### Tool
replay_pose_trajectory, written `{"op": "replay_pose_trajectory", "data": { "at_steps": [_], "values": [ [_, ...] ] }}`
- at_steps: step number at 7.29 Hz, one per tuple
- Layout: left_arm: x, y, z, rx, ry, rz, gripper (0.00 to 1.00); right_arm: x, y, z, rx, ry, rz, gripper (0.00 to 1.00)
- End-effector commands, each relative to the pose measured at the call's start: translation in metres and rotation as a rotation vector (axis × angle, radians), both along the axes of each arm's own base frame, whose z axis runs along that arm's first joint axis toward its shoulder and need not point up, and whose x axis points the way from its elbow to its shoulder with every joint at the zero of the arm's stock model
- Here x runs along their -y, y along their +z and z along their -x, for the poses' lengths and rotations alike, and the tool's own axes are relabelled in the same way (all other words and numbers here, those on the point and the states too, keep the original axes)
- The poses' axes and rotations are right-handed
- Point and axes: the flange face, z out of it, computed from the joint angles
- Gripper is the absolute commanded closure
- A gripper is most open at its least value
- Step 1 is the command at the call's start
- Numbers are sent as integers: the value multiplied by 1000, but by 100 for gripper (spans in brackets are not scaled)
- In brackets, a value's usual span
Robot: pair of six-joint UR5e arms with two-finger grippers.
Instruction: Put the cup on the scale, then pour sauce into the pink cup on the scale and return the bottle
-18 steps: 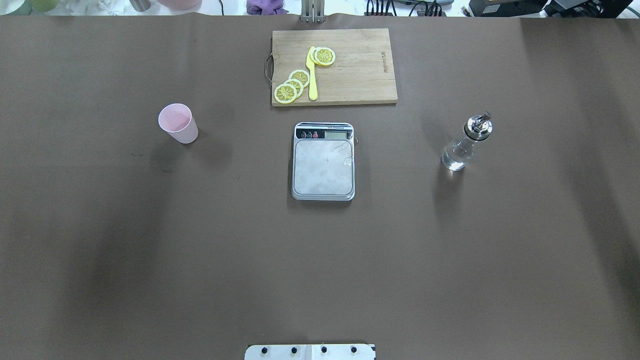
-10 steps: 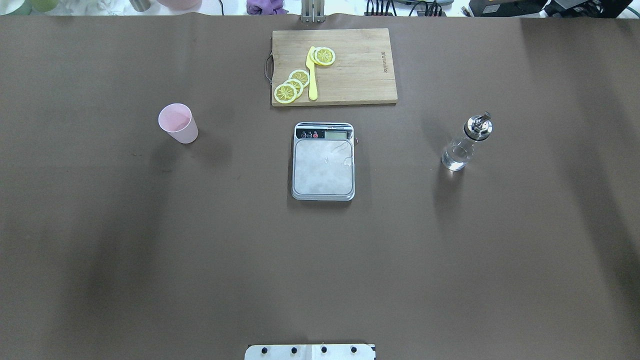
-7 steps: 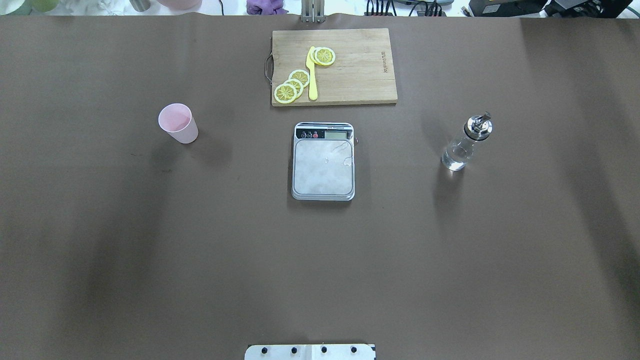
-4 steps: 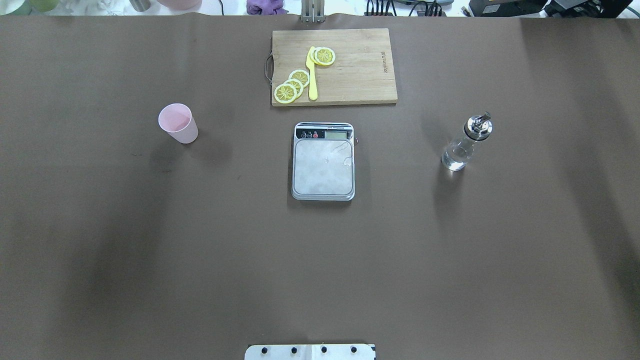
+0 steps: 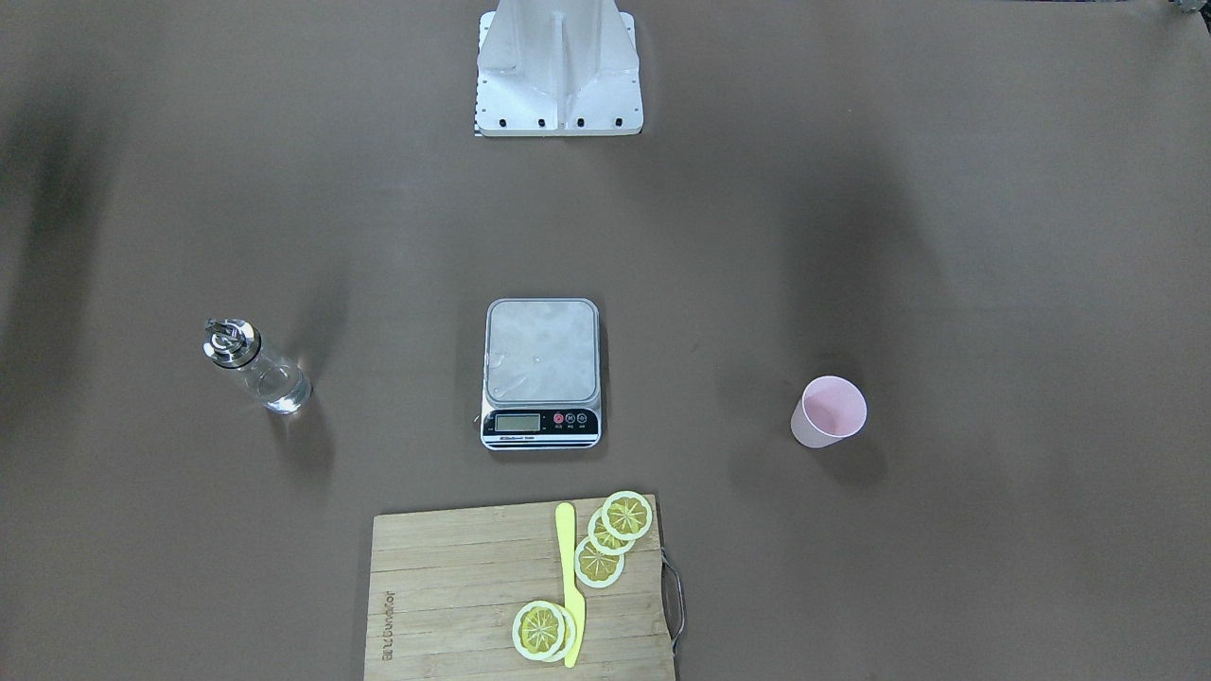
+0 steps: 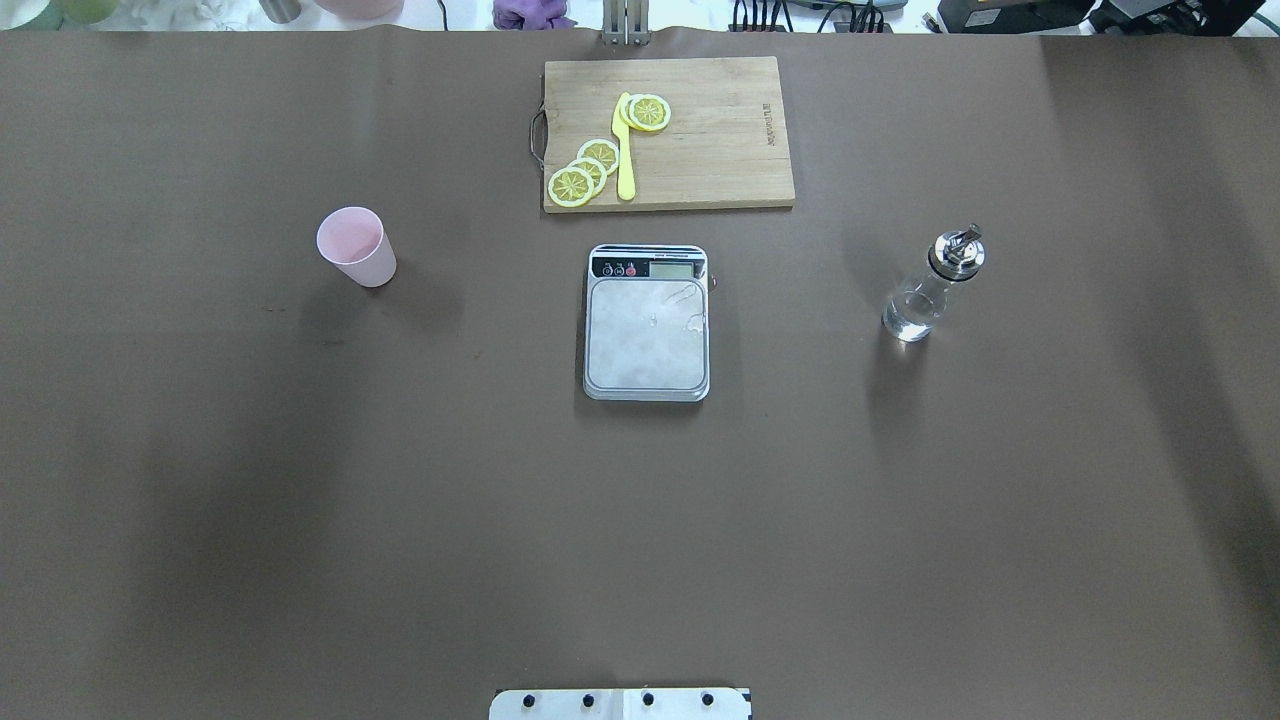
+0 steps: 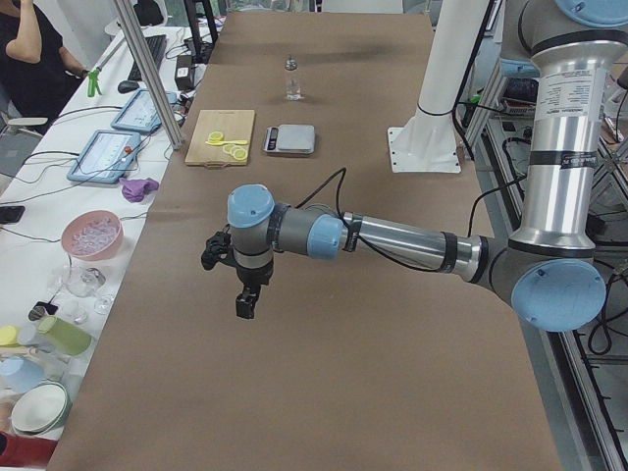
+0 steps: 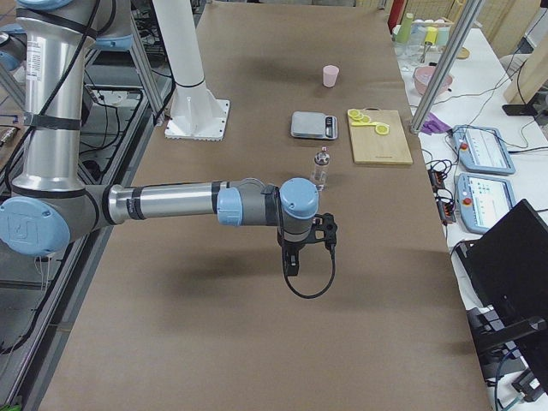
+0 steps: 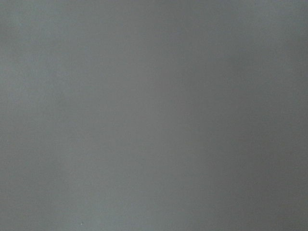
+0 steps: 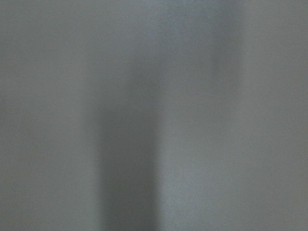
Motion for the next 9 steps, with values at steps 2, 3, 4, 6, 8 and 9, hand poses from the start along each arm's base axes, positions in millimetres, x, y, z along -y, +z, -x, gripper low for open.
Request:
{"op": "replay_pose_trajectory", "data": {
  "at_steps": [2,3,4,6,8,9],
  "values": [
    [30,-60,-62,-40,-49,27,2,1,-6,1,8,-2,-13,0],
    [28,-89,-103,-74,-101,84,2,1,-7,1,6,-1,-14,0],
    [30,-118,-145,-109,-151,146,2,3,-9,1,-1,0,-19,0],
    [36,-170,-233,-177,-206,225,2,13,-20,4,6,-4,-46,0],
    [59,-195,-299,-189,-245,260,2,25,-18,27,-5,-46,-39,0],
    [58,-192,-332,-182,-264,245,2,27,-19,27,-2,-45,-38,0]
  ]
}}
